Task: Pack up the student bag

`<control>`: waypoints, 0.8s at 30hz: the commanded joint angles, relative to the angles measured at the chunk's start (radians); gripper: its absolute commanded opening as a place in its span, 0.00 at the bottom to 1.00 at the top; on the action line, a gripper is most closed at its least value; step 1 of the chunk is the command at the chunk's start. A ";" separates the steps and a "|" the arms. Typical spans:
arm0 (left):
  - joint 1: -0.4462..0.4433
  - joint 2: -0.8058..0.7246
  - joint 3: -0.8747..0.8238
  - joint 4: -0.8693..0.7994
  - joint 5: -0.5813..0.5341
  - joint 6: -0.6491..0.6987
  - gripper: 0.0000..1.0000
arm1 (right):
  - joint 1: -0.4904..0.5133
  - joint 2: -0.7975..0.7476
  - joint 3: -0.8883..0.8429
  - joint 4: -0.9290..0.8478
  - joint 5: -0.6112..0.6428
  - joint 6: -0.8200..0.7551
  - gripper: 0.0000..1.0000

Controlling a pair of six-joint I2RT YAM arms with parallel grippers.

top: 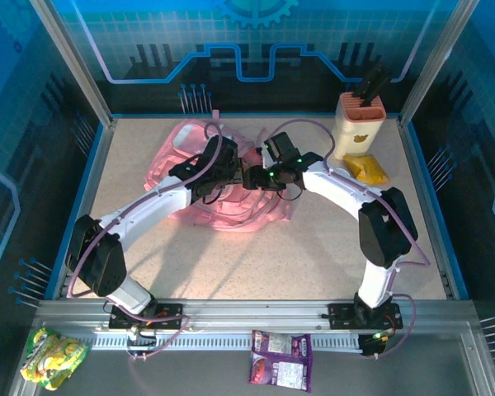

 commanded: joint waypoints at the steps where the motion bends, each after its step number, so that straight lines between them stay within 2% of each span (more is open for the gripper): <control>1: 0.005 -0.053 0.021 0.093 0.033 -0.068 0.00 | -0.007 0.005 0.001 0.113 -0.124 0.068 0.60; 4: 0.011 -0.062 -0.001 0.115 0.046 -0.078 0.00 | -0.021 -0.017 -0.067 0.217 -0.185 0.143 0.59; 14: 0.024 -0.067 -0.032 0.146 0.051 -0.125 0.00 | -0.021 0.078 -0.089 0.437 -0.336 0.279 0.39; 20: 0.036 -0.084 -0.063 0.142 0.081 -0.138 0.00 | -0.068 -0.029 -0.196 0.430 -0.262 0.225 0.40; 21: 0.037 -0.083 -0.067 0.143 0.097 -0.140 0.04 | -0.078 -0.050 -0.214 0.426 -0.251 0.209 0.41; 22: 0.039 -0.085 -0.074 0.148 0.117 -0.144 0.16 | -0.086 -0.071 -0.221 0.389 -0.231 0.178 0.42; 24: 0.043 -0.094 -0.090 0.150 0.164 -0.149 0.25 | -0.096 -0.103 -0.226 0.295 -0.181 0.112 0.46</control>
